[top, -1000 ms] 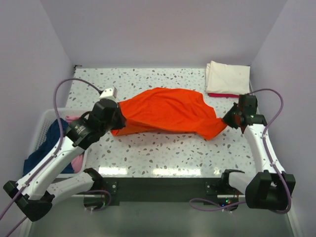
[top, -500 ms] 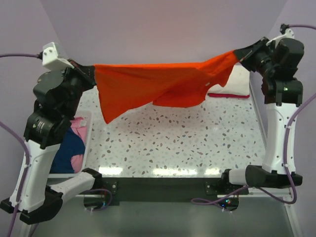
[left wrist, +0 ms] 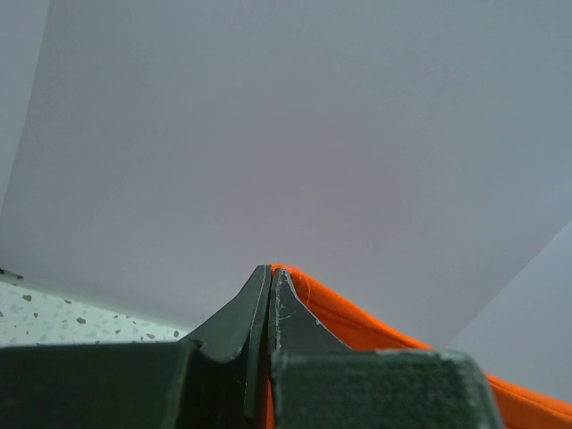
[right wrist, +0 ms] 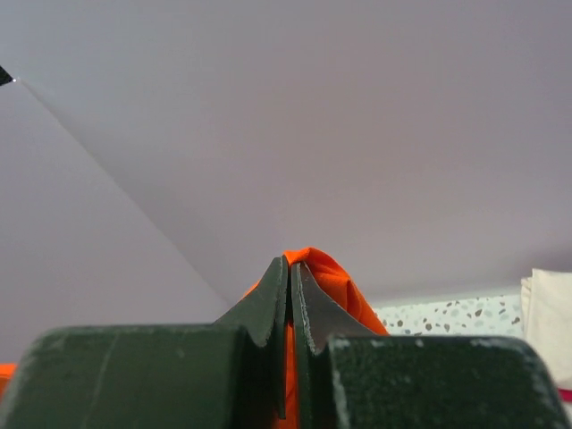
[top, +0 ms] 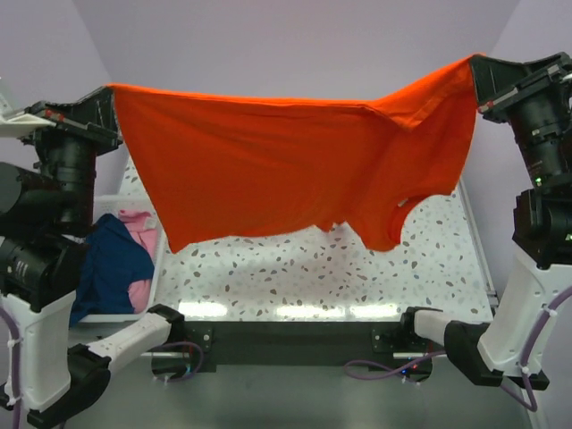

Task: Fold and stack the t-shirts
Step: Flatten the tshirt out

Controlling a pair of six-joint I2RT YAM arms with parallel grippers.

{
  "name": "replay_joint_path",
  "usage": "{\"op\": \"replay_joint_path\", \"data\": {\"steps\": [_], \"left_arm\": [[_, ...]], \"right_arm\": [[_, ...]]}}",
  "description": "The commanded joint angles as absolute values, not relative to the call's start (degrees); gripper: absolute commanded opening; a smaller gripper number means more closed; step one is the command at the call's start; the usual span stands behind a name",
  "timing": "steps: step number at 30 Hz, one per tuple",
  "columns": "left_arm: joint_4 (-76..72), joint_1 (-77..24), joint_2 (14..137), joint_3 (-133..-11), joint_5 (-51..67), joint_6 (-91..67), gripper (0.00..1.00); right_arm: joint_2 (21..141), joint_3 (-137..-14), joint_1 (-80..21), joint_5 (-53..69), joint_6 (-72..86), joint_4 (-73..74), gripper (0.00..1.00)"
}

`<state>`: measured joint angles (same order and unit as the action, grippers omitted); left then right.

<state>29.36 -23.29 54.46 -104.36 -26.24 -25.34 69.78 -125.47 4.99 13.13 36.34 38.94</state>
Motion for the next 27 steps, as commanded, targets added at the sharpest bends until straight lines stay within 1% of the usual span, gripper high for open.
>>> {"op": "replay_joint_path", "data": {"steps": [1,8,11,12,13,14,15,16,17,18,19,20,21,22,24,27], "left_arm": [[22.16,-22.94,60.28,-103.36,-26.46,-22.5,0.0],[10.82,-21.8,70.56,-101.51,-23.92,-19.6,0.0],[7.22,-16.72,79.68,-103.79,-16.72,-21.87,0.0],[5.55,-13.39,81.98,-104.84,-14.44,-23.97,0.0],[4.84,-11.71,84.35,-108.07,-10.24,-25.04,0.0],[4.31,-10.21,89.77,-110.28,-8.28,-25.92,0.0],[3.87,-7.59,92.96,-116.05,-6.52,-27.49,0.0],[3.95,-6.34,96.29,-119.58,-2.76,-28.21,0.0],[4.22,-4.07,102.68,-123.36,-0.9,-29.0,0.0],[4.48,-3.0,105.79,-130.71,1.12,-30.74,0.0],[4.31,-2.03,108.6,-134.09,4.62,-31.72,0.0],[3.78,-1.15,113.24,-136.91,6.22,-32.6,0.0],[2.04,-0.01,114.68,-140.15,8.42,-34.26,0.0],[0.89,1.39,115.65,-140.45,9.39,-35.23,0.0],[-5.59,3.77,115.23,-137.05,11.68,-37.69,0.0],[-7.12,6.23,113.3,-133.17,12.74,-38.93,0.0]], "right_arm": [[74.35,-124.63,5.36,14.67,38.49,32.18,0.0],[84.8,-123.05,5.27,21.27,43.23,20.5,0.0],[94.0,-126.63,5.01,21.88,44.03,18.38,0.0],[96.13,-128.13,4.57,21.97,43.95,18.11,0.0],[98.85,-132.32,4.22,21.89,43.95,18.02,0.0],[101.31,-135.06,3.87,21.71,43.86,18.1,0.0],[107.08,-138.22,3.43,21.62,44.12,18.28,0.0],[109.84,-144.95,3.25,21.27,44.3,18.54,0.0],[112.56,-148.5,3.16,21.1,45.17,18.28,0.0],[117.55,-151.49,3.16,20.83,45.78,17.59,0.0],[118.9,-154.92,3.16,20.74,46.31,16.36,0.0],[119.7,-155.12,3.16,19.61,46.93,13.22,0.0],[119.1,-154.34,3.08,18.9,46.93,11.1,0.0],[118.22,-151.29,2.99,16.98,46.06,9.16,0.0],[116.55,-148.63,2.9,14.69,44.04,6.42,0.0],[112.6,-143.2,2.9,12.48,41.75,5.54,0.0]]}}
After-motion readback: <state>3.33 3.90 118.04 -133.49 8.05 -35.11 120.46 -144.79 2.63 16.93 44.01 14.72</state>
